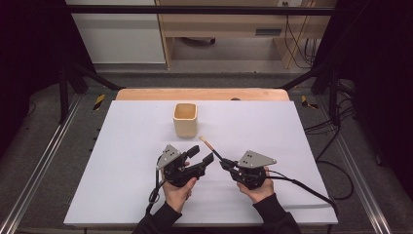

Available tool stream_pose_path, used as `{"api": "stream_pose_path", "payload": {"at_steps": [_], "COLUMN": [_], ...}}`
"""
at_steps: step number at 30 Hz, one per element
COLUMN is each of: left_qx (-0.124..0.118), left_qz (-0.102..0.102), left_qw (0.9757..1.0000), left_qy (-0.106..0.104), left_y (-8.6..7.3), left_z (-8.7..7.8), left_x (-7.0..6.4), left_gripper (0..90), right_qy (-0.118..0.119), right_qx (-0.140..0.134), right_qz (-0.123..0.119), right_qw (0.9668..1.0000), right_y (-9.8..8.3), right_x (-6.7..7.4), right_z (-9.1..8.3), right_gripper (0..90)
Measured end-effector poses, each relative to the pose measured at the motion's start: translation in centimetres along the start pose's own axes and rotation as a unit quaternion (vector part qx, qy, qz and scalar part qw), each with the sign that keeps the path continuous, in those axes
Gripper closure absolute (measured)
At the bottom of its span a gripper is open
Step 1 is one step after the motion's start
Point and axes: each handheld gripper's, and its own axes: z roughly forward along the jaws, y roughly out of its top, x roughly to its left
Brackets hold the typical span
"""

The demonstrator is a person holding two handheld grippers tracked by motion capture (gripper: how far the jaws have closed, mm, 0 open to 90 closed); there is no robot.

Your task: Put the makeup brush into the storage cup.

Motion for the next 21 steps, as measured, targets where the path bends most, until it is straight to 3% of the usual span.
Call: {"api": "stream_pose_path", "payload": {"at_steps": [14,21], "left_qx": [0.000,0.001], "left_qz": [-0.019,-0.028], "left_qw": [0.9998,0.9996], "left_qy": [-0.007,-0.011], "left_y": [-0.4,-0.4], "left_z": [0.9,1.2], "left_x": [-0.4,-0.4], "left_gripper": [55.3,60.3], "right_qy": [0.007,0.013], "right_qx": [-0.003,-0.001], "right_qz": [0.002,-0.002], "right_qw": [1.0000,0.9999], "right_y": [0.0,-0.1], "right_x": [0.2,0.4], "right_z": [0.1,0.3], "right_gripper": [84.5,84.5]}}
